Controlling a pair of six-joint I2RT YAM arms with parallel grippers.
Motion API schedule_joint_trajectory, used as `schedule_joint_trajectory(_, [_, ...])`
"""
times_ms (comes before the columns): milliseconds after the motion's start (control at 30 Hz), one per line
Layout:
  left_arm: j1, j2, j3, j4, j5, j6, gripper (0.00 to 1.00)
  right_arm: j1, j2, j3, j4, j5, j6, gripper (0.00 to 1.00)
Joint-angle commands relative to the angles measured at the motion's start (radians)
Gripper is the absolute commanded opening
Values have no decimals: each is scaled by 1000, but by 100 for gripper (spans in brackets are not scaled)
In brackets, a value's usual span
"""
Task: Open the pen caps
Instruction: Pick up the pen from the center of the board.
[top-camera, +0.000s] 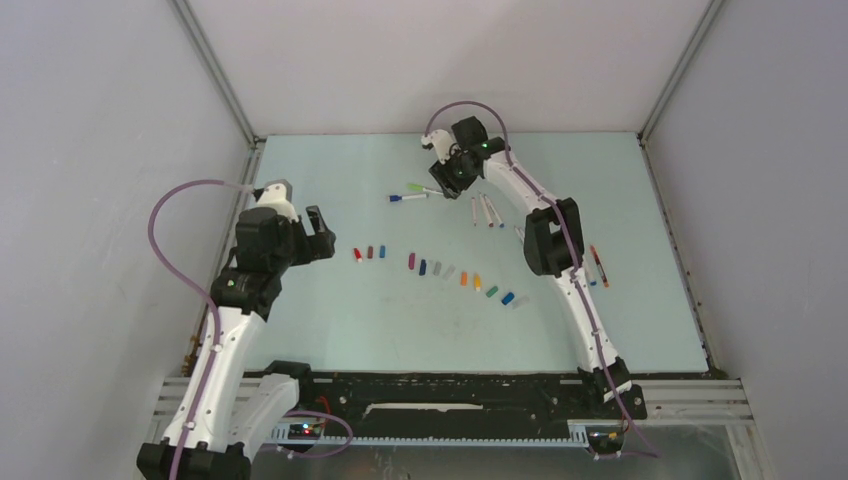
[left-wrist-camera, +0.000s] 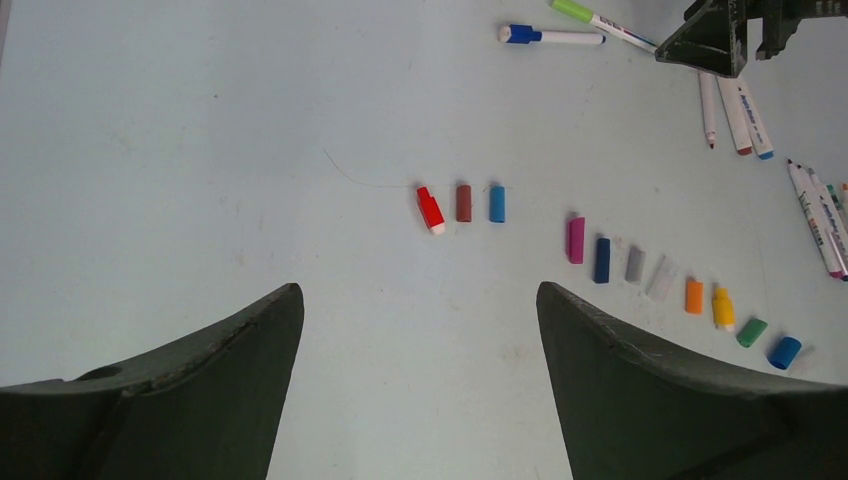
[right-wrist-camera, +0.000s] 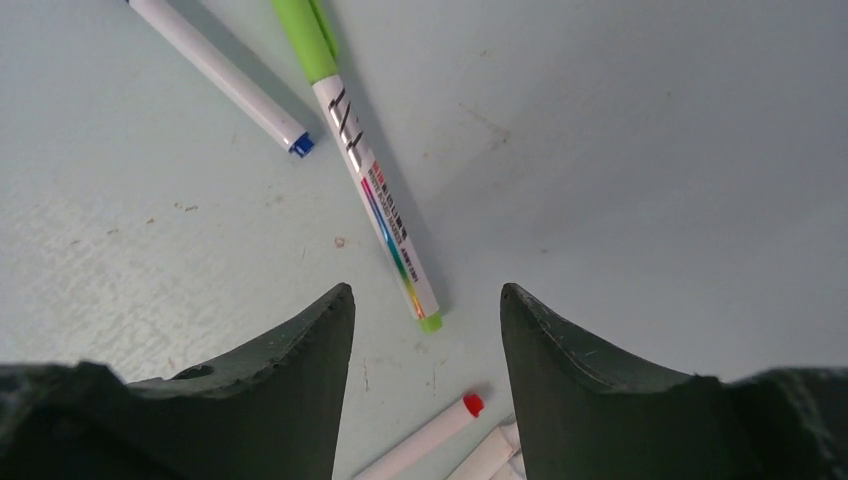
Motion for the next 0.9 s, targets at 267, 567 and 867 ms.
schedule_joint_trajectory(267, [17,5,-23,16,-7,29,90,30,56,88,45,48,-69,47])
schedule_joint_trajectory(567, [20,5,-23,16,-7,29,90,29,73,102,-33,28,-114,27])
schedule_joint_trajectory(867, [20,1,-23,15,-7,29,89,58,68,91,-109,40,-116,11])
